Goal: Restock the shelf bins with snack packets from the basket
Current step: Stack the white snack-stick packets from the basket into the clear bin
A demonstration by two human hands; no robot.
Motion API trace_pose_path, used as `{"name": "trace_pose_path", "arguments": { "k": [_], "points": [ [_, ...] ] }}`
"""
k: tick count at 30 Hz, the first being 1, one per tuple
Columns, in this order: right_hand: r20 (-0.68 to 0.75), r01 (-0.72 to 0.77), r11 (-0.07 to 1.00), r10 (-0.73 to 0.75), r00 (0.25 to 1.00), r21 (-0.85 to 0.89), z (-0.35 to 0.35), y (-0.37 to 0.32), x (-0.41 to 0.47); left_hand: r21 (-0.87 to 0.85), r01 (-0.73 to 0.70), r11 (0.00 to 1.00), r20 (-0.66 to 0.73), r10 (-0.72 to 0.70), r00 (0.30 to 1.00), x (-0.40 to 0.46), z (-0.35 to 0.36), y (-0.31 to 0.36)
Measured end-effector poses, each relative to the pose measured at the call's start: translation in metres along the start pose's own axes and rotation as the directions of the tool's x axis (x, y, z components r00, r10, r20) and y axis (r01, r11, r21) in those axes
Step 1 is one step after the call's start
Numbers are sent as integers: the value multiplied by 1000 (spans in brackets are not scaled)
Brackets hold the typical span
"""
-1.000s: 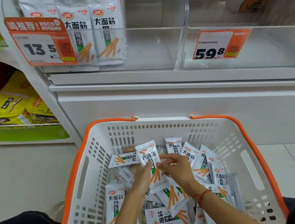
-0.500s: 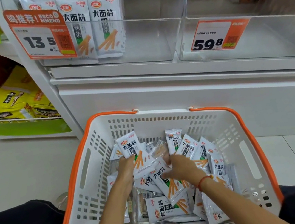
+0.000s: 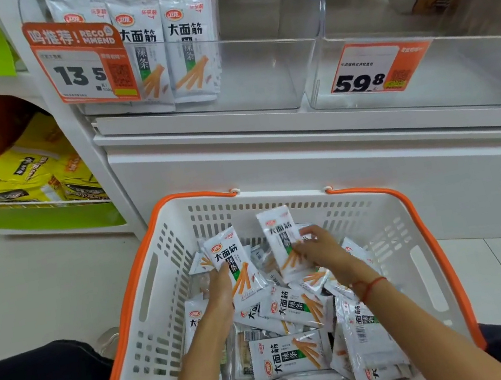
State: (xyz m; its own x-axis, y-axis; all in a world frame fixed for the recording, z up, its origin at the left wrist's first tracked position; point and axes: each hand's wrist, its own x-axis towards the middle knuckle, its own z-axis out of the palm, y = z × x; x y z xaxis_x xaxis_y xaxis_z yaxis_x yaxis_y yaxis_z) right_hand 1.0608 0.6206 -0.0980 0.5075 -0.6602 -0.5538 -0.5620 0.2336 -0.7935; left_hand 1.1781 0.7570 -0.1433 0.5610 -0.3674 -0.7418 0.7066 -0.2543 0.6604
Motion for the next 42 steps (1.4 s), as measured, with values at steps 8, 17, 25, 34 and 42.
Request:
{"name": "trace_pose_path", "arguments": {
  "k": [8, 17, 25, 34, 42],
  "points": [
    [-29, 242, 906, -268, 963, -346, 53, 1, -12, -3, -38, 999, 70, 38, 997, -1, 8, -5],
    [-119, 314, 861, -389, 914, -401, 55, 6, -17, -71, -76, 995, 178, 88, 980, -21, 19, 8],
    [88, 436, 849, -431, 898, -297, 47, -50, -29, -53, -343, 938, 159, 347, 924, -60, 25, 50],
    [17, 810, 510, -843, 537, -288, 40, -139, -66, -31, -715, 698, 238, 700, 673, -111, 20, 153],
    [-48, 928, 168, -986, 161, -333, 19, -246, -86, 163, -947, 276, 478, 818, 321, -166, 2, 283]
  ]
}}
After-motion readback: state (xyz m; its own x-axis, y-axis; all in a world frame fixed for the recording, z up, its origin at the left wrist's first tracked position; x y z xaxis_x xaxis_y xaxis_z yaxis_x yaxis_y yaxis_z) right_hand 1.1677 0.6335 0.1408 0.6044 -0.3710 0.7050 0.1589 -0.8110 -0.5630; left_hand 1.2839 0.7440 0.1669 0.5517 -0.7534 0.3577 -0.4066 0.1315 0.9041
